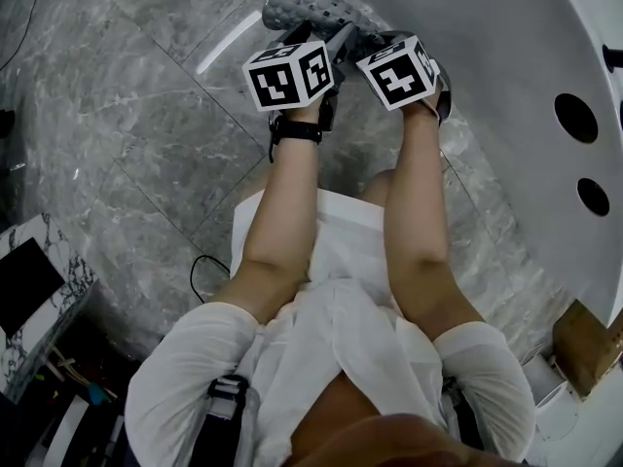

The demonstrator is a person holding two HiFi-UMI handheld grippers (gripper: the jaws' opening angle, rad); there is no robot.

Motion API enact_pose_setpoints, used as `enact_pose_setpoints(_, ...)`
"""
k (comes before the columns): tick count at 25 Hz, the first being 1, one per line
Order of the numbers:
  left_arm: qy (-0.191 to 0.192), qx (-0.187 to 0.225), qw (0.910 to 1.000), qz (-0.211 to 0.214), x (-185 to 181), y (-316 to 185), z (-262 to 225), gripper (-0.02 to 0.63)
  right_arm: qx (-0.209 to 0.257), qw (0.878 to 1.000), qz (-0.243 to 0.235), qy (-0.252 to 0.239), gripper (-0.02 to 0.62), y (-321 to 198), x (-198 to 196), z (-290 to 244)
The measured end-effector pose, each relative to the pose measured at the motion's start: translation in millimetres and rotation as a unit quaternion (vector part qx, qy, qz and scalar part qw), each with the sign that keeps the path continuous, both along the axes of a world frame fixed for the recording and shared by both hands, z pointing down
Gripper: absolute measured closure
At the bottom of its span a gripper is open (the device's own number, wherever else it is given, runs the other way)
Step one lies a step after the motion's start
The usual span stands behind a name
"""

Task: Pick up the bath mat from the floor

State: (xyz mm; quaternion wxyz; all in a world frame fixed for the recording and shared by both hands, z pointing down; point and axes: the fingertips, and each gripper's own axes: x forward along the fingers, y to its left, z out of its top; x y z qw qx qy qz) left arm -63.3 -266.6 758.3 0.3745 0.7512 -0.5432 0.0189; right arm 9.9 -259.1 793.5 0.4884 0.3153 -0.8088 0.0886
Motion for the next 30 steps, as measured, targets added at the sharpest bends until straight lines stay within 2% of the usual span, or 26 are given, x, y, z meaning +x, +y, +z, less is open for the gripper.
enact_pose_setpoints(1,-0.006,-0.003,0.9999,-0.008,-4,0,1,0.247,0.0,1.0,0.004,-0.002,0.543,-1,1,1)
enact_pose_setpoints(3,-0.004,-0.002,0.9998,-0.021,-10,0,0,0.236,0.0,1.0,0.006,-0.007,0.543,-3,2,0)
enact_pose_setpoints(7,0.078,-0.009,0.9964,-0.033,-2,-4,1,0.227,0.011,1.0,-0.029,-0.006,0.543,0,-4,-2)
enact_pose_setpoints(13,0.106,-0.018,0.9918,-0.069,-5,-6,12,0.222,0.019,0.997,-0.074,0.014,0.543,5,-9,0)
enact_pose_setpoints(18,0.126,-0.034,0.9891,-0.068,3,-1,16,0.221,0.02,1.0,-0.022,0.002,0.543,-5,-6,1)
enact_pose_setpoints(20,0.149,-0.041,0.9862,-0.06,12,1,16,0.219,0.035,0.999,-0.022,0.01,0.543,-9,-8,0)
enact_pose_setpoints(22,0.176,-0.049,0.9815,-0.058,18,1,17,0.219,0.04,0.998,-0.038,0.014,0.542,-8,-14,0)
enact_pose_setpoints(26,0.213,-0.059,0.9725,-0.074,12,0,22,0.221,0.017,0.996,-0.085,0.005,0.541,5,-24,5)
enact_pose_setpoints(28,0.222,-0.062,0.9691,-0.088,5,0,25,0.219,0.014,0.992,-0.127,0.013,0.541,13,-29,10)
enact_pose_setpoints(30,0.215,-0.064,0.9695,-0.098,0,-1,29,0.221,0.013,0.987,-0.162,0.02,0.54,19,-34,13)
